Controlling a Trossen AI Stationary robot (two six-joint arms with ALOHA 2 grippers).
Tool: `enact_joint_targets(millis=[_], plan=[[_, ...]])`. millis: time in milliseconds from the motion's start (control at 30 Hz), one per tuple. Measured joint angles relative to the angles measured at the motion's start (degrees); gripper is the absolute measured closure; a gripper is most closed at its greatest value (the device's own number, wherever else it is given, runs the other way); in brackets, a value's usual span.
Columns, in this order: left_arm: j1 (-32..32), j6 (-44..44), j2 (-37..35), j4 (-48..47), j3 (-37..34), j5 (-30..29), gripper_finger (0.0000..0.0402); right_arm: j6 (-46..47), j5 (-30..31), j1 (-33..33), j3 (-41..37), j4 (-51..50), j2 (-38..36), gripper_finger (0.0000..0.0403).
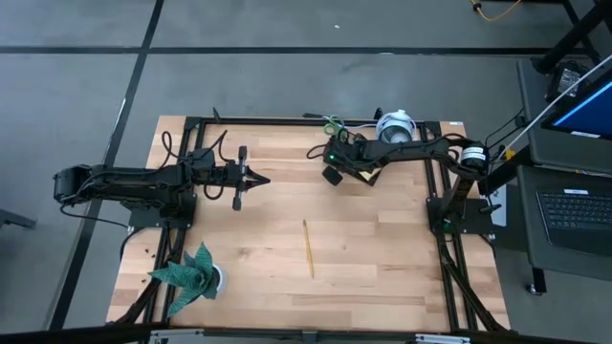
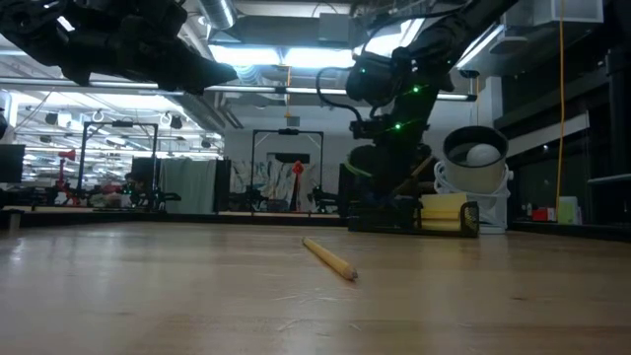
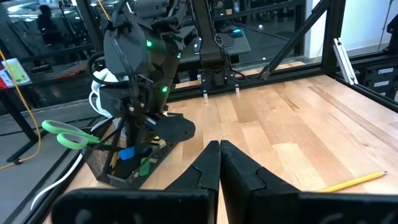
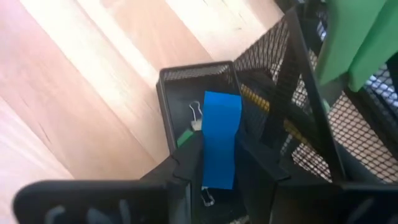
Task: Pick and place office supplies into organizer
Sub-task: Put the blue eraser into the metal mesh desk organizer
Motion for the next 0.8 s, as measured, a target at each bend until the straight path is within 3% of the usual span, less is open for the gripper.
enact_joint_targets(millis=[800], plan=[[0.0, -0.09, 0.0, -0.01, 0.0, -0.15, 0.0394, -1.24, -0.13, 0.0, 0.0, 0.53, 0.0, 0.0312]])
